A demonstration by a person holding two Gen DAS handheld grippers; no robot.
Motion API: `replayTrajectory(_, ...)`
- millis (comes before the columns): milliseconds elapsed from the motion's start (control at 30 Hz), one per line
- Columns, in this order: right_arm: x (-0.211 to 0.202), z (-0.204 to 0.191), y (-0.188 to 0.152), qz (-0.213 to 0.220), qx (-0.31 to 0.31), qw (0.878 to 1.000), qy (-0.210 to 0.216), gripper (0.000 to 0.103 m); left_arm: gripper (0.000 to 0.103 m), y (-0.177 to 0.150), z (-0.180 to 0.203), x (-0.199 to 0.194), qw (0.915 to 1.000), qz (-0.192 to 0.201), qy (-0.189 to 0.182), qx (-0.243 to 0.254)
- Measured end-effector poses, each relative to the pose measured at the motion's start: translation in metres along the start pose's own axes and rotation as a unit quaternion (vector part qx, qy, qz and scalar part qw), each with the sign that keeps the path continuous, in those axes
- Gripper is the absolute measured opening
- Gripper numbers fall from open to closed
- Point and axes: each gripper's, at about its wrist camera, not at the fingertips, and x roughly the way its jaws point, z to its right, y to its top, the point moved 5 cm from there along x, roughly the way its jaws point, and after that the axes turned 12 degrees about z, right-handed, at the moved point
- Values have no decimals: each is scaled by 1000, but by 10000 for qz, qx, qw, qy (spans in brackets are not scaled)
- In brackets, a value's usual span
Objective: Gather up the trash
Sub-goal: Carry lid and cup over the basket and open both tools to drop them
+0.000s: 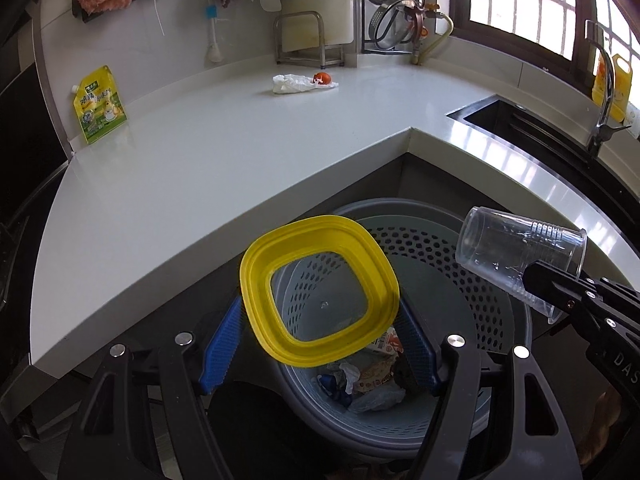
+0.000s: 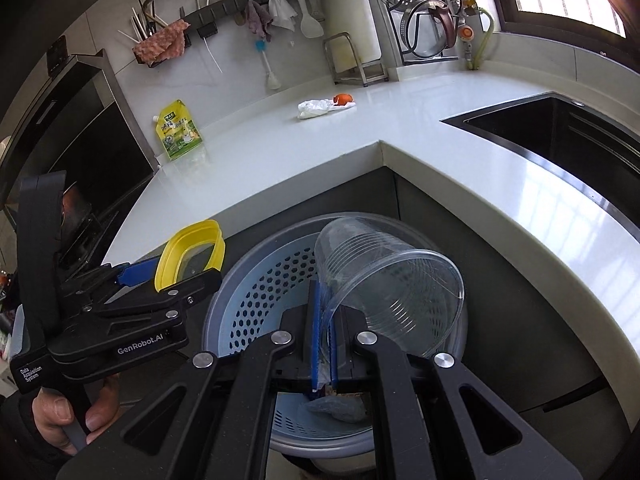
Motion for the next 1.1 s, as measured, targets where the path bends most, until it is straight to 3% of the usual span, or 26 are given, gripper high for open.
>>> replayTrajectory(1100,20,8,-25,-540,98,9985,-80,4,71,-23,5,24,9989,-464,-117,10)
